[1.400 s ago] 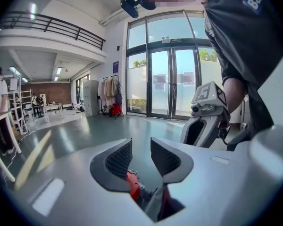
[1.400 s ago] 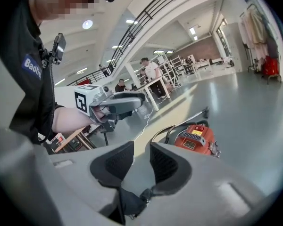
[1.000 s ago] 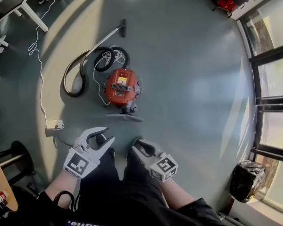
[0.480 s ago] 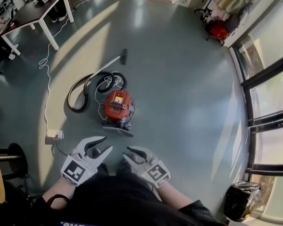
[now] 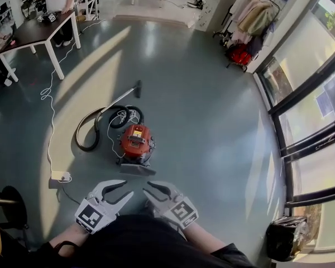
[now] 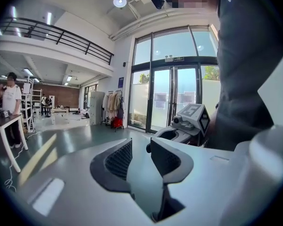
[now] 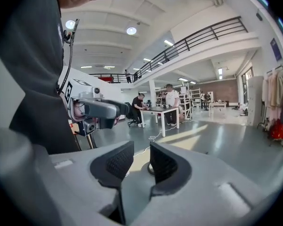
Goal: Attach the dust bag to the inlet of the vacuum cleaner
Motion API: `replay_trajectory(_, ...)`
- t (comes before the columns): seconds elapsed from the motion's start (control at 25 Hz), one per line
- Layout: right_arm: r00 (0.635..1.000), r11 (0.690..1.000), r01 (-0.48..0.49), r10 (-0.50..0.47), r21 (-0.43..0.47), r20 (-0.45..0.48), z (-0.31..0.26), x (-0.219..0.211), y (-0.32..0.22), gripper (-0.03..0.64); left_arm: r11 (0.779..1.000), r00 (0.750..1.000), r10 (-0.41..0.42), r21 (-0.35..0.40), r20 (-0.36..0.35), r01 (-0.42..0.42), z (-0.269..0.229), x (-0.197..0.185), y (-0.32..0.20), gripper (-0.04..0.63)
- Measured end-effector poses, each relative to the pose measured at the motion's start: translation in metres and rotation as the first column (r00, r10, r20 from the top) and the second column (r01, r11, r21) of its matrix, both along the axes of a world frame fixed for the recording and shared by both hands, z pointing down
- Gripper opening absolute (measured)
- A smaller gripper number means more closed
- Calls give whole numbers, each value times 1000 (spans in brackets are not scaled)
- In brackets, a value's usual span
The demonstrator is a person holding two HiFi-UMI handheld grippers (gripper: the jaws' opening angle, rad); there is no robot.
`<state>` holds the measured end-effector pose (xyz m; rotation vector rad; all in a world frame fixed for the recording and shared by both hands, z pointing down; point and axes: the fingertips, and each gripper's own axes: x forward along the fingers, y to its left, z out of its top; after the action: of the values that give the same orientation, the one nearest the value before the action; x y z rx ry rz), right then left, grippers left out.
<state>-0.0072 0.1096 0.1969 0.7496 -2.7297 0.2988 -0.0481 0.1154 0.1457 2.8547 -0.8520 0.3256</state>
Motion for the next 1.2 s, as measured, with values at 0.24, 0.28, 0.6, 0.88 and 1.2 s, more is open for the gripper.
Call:
replay_trajectory(0.24,997,997,-74,74,20,6,-27,-34,29,95,999,999,46,23,-26,-45,-13,-37,30,140)
replay_trajectory(0.28,997,996,-80,80,33,-2,-31,-39,36,92,998,998,50,25,-34,-49,-13,-41,35,138)
replay_trajectory(0.6,995,984,-75,84,161,-52,-66,-54,69,-8,992,990,126,28,-57,-125,-12,-45,63,94)
replay_trajectory(0.88,999,982,14,-8,191,-34,-74,-40,77,-8,998,998,51,44,-27,-49,-17,-24,66,21)
replay_trajectory(1.2,993,989,51,-65,142,95,-74,-12,79,-8,999,1000,-9,38,1,9,-18,6,74,15)
